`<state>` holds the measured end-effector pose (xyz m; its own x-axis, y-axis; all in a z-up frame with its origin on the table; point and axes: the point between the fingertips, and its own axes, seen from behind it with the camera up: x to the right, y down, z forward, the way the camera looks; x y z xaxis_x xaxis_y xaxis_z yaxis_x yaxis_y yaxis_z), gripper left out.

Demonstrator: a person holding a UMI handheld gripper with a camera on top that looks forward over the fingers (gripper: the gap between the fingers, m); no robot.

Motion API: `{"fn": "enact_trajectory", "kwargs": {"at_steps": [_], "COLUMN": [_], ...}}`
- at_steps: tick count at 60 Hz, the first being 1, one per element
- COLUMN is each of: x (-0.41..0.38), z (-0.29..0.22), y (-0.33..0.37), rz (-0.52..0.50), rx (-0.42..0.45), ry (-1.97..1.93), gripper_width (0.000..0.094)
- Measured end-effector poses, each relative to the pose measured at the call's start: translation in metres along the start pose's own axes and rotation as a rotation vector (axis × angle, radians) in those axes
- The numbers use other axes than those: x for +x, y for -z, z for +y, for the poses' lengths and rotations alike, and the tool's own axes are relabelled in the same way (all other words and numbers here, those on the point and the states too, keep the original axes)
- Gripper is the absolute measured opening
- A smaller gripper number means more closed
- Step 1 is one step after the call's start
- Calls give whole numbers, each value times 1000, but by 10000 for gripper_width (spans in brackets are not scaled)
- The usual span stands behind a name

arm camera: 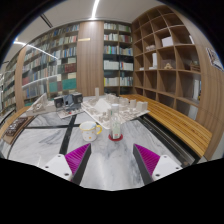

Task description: Pour water

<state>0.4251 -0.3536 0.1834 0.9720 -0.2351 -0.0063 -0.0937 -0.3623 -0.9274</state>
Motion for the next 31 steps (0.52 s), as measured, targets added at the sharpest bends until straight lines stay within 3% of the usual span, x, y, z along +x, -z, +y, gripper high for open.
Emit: {"fn": "enact_trajectory", "kwargs": {"at_steps": [13,31], "x": [8,9], "z": [7,3], "y": [66,93], "rz": [34,32], "rx": [5,22], "ry": [24,17], "gripper_width": [855,860]}}
